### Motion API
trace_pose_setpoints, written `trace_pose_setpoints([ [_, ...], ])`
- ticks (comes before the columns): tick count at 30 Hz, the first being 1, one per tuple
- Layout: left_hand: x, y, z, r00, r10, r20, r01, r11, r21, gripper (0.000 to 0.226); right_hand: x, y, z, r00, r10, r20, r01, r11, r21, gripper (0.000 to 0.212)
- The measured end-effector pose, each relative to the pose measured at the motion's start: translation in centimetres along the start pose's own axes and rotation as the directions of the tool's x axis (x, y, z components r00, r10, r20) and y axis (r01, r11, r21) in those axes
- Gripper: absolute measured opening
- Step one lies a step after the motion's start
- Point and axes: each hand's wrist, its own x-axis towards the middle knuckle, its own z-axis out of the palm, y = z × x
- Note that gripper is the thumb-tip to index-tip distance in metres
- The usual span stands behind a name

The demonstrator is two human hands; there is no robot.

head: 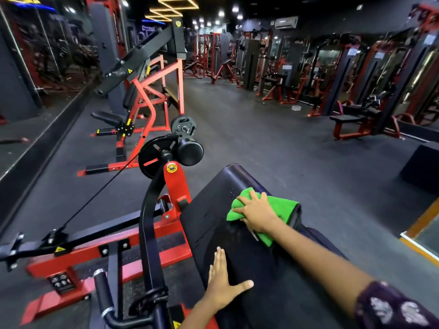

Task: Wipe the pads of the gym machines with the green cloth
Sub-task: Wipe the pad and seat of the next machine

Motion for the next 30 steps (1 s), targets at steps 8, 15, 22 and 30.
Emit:
trace_pose_setpoints([
  [8,-0.3,-0.2,0.1,1.000,-0.013,0.018,0.013,1.000,0.014,0.156,-0.5,1.0,0.7,0.961,-0.270,0.057,0.275,0.955,-0.116,0.052],
  [15,0.2,-0.2,-0.4,0.999,-0.027,0.046,0.026,0.999,0.021,0.159,4.5,1.6,-0.6,0.981,0.195,0.014,-0.195,0.972,0.129,0.045],
  [22,0.5,-0.1,-0.3,0.998,-0.029,0.062,0.027,0.999,0.037,0.162,3.0,-1.9,1.1,0.942,-0.322,0.095,0.332,0.936,-0.113,0.053],
  [30,0.3,-0.1,-0.7,1.000,0.000,0.029,-0.001,0.999,0.039,0.158,7.4,-4.5,0.6,0.998,-0.065,0.022,0.066,0.996,-0.067,0.045],
])
